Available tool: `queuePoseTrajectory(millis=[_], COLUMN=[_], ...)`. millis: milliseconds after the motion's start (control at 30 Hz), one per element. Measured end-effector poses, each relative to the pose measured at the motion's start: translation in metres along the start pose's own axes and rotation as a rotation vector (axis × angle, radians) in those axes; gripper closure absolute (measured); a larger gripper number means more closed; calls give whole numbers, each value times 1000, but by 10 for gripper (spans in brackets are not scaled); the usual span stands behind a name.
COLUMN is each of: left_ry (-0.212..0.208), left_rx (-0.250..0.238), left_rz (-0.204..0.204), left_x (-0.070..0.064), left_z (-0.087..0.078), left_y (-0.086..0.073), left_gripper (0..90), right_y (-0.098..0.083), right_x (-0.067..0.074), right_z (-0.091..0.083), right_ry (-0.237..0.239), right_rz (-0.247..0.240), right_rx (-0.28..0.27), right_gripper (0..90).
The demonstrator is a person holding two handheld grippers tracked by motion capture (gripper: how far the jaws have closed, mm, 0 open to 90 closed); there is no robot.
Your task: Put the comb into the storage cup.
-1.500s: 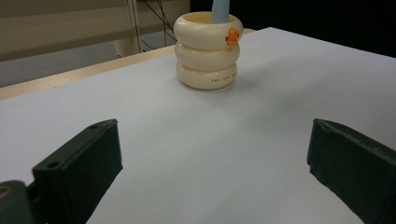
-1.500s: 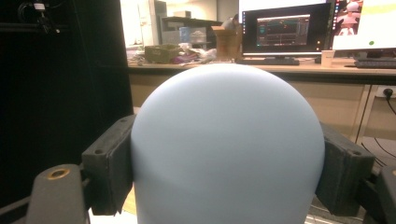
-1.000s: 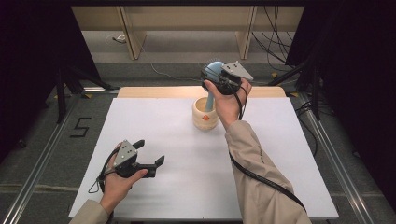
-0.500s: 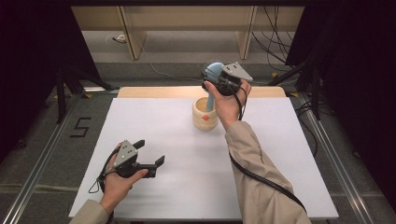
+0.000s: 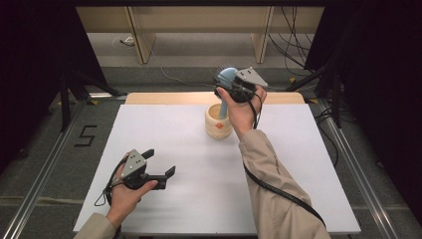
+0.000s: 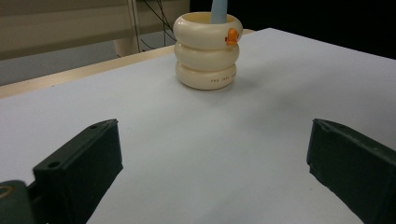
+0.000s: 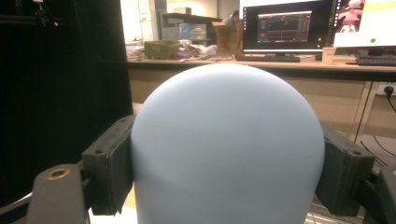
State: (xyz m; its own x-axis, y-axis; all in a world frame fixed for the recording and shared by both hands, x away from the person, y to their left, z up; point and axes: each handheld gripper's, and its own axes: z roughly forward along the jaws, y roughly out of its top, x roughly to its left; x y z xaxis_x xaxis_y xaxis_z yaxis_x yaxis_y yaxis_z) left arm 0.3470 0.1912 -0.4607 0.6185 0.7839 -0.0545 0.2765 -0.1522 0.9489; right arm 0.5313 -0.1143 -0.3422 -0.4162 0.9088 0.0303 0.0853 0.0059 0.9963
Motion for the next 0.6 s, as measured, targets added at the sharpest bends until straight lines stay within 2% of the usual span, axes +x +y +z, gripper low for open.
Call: queuePoseTrajectory(millis=[600], left_ry=[-1], left_rx=[0], left_rz=[1], left_x=[0], left_z=[0], left_y=[0], left_gripper=[28], right_y=[-6], right_x=[-2], right_z=[1], right_ry=[-10], right_rz=[2], right_rx=[7], right_gripper=[207])
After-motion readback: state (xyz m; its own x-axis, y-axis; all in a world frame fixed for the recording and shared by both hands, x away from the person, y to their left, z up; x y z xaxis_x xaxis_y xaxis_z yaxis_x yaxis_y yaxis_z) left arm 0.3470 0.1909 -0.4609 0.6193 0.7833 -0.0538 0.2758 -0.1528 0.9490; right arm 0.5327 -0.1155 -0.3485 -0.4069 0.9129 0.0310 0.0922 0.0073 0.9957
